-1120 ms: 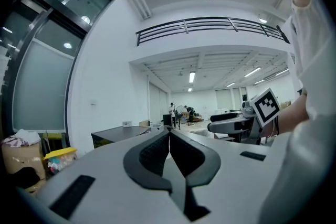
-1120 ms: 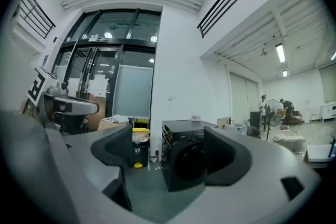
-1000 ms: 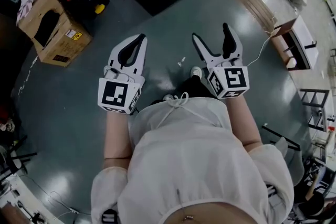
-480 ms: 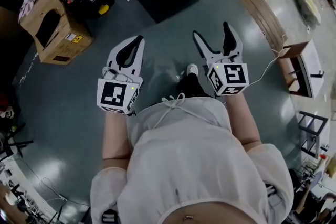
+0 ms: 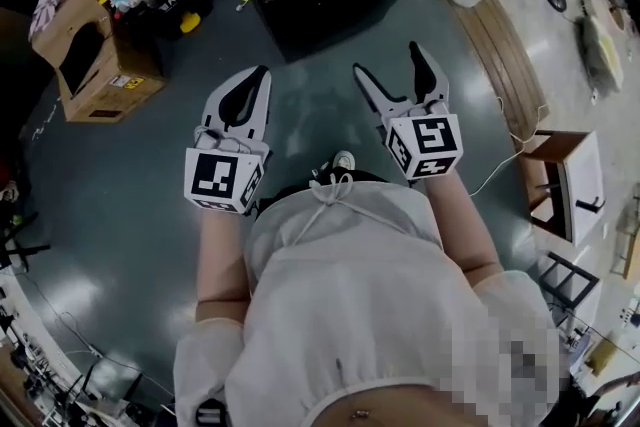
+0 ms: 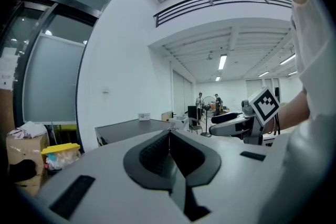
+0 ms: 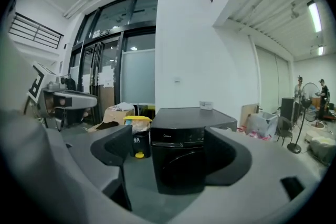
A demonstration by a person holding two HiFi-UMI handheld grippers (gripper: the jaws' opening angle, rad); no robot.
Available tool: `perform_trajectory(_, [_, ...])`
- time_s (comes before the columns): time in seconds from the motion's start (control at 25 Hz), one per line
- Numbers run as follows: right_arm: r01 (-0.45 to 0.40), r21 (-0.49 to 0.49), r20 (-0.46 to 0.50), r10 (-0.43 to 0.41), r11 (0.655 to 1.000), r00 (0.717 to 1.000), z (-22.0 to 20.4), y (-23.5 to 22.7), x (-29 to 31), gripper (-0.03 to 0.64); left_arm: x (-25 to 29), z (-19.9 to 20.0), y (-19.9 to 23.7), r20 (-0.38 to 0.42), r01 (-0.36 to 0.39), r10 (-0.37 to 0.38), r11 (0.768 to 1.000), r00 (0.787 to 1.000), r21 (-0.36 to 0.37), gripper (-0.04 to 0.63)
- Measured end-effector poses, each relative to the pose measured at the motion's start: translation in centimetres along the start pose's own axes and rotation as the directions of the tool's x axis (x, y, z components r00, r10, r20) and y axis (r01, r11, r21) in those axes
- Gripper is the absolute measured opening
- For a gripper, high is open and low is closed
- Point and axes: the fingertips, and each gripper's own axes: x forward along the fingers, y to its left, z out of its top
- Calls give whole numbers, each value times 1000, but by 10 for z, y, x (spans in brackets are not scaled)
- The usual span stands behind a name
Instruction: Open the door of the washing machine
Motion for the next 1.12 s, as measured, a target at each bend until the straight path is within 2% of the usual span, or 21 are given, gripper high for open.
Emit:
perform_trajectory(0.16, [-38, 18, -45, 39, 999, 998, -7, -31, 42, 422, 44, -8, 4, -23, -9, 9, 1000, 1000, 7, 21])
perform_trajectory(0.32, [-51, 52, -131, 57, 997, 990, -31, -44, 84, 420, 77, -30, 19, -64, 6, -5, 1000, 998, 12, 21])
perform_trajectory(0.52, [-34, 106, -233, 58, 994, 971, -68, -39, 144, 419, 114, -58, 60, -83, -31, 27, 998, 996, -55, 21])
perform_trajectory(0.64, [-8, 158, -299, 56, 987, 953, -90, -34, 182, 417, 135, -77, 85, -84, -24, 17, 996, 996, -85, 21])
perform_trajectory(0.84, [84, 216, -412, 12, 973, 911, -141, -26, 246, 407, 156, -120, 137, -105, -13, -1, 991, 994, -132, 21])
perform_trajectory(1.12, [192, 242, -586, -14, 951, 810, -230, -12, 317, 374, 185, -193, 188, -162, 40, -60, 991, 985, -124, 21])
